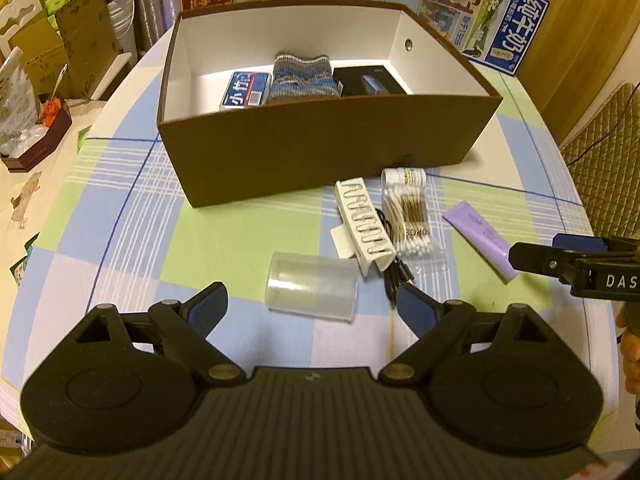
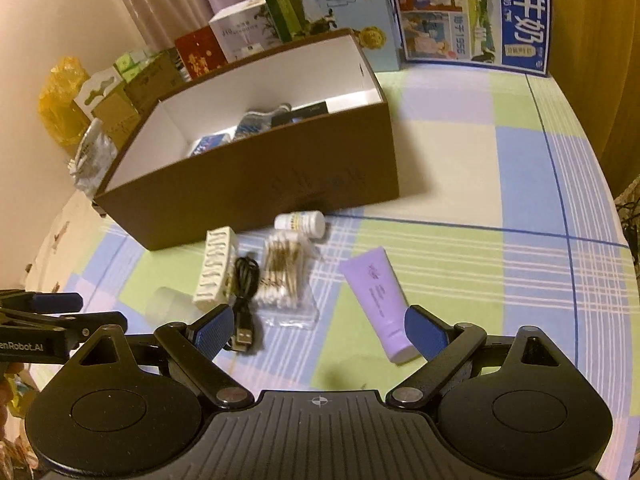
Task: Organize objects
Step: 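Grasp the purple tube with the right tool while the left tool grasps the clear plastic cup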
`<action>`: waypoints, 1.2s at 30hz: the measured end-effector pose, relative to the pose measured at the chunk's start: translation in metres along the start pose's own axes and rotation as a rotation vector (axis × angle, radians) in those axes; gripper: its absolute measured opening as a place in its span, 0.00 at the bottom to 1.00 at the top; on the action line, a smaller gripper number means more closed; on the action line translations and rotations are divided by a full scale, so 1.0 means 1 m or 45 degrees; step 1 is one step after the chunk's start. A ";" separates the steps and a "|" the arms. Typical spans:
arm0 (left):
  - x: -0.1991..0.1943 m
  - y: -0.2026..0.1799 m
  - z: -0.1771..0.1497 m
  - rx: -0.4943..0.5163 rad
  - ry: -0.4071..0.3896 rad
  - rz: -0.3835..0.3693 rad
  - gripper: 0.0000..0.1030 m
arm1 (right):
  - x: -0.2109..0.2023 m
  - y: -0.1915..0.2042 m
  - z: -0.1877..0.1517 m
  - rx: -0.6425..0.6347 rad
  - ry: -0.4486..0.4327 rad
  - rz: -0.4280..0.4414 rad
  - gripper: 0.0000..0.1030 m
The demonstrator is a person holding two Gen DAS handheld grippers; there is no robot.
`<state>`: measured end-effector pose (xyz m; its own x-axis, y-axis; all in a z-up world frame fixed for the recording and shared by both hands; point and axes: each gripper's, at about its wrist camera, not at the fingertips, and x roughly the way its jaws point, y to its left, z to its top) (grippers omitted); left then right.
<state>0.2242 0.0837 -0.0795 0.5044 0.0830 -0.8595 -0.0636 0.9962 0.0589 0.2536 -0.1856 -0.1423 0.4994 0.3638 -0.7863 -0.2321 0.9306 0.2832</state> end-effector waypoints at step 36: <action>0.061 0.002 -0.002 0.088 0.088 -0.032 0.86 | 0.082 -0.022 -0.008 -0.307 0.073 -0.204 0.30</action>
<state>0.2530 0.0904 -0.1330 0.4445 0.0587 -0.8938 0.0087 0.9975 0.0698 0.2926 -0.1769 -0.2174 0.4994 0.2040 -0.8420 -0.3495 0.9367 0.0197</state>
